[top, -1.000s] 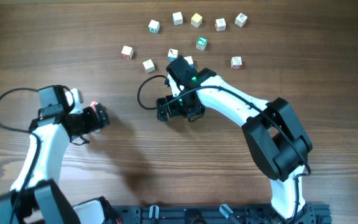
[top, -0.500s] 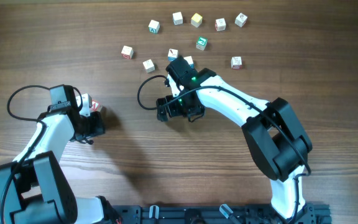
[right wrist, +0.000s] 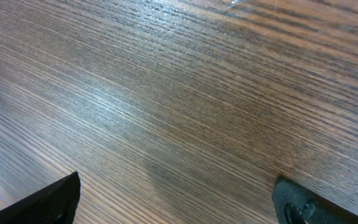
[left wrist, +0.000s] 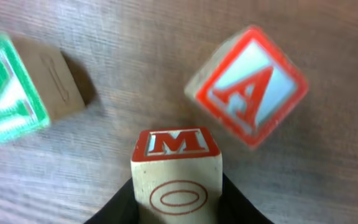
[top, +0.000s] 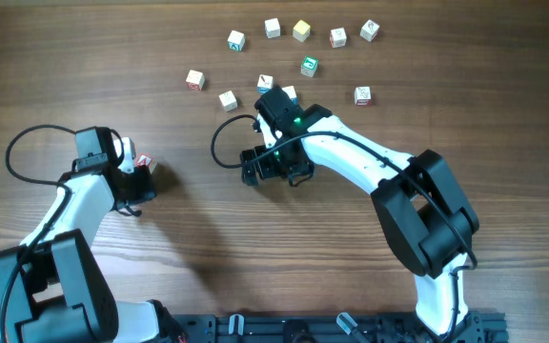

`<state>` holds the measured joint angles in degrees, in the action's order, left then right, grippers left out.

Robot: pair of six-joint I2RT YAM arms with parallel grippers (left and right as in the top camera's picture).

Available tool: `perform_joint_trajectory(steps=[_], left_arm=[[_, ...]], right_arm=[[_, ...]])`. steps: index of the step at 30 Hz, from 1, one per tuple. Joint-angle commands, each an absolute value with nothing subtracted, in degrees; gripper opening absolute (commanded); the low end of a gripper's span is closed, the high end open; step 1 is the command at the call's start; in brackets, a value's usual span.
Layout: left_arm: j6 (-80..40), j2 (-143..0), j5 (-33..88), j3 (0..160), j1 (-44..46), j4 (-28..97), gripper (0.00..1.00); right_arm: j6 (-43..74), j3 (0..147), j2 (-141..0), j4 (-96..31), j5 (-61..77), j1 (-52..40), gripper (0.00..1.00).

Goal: Form a horizontal line

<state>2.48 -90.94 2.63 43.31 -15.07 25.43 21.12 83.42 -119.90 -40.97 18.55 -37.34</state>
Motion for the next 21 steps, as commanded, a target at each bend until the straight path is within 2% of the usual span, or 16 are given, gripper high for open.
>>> perform_joint_trajectory(steps=[1, 4, 6, 21], left_arm=[[2.6, -91.6, 1.0, 42.9, -14.9, 21.8, 0.26], [2.6, -91.6, 1.0, 42.9, -14.9, 18.1, 0.19], [2.6, -91.6, 1.0, 42.9, -14.9, 16.4, 0.20], [2.6, -91.7, 1.0, 42.9, -14.9, 12.6, 0.33]], right_arm=[[21.0, 83.1, -120.0, -41.0, 16.2, -37.3, 1.00], [21.1, 83.1, -120.0, -40.8, 16.2, -37.3, 0.99], [21.1, 83.1, -120.0, -40.8, 16.2, -37.3, 0.99], [21.2, 83.1, -120.0, -40.6, 16.2, -37.3, 0.99]])
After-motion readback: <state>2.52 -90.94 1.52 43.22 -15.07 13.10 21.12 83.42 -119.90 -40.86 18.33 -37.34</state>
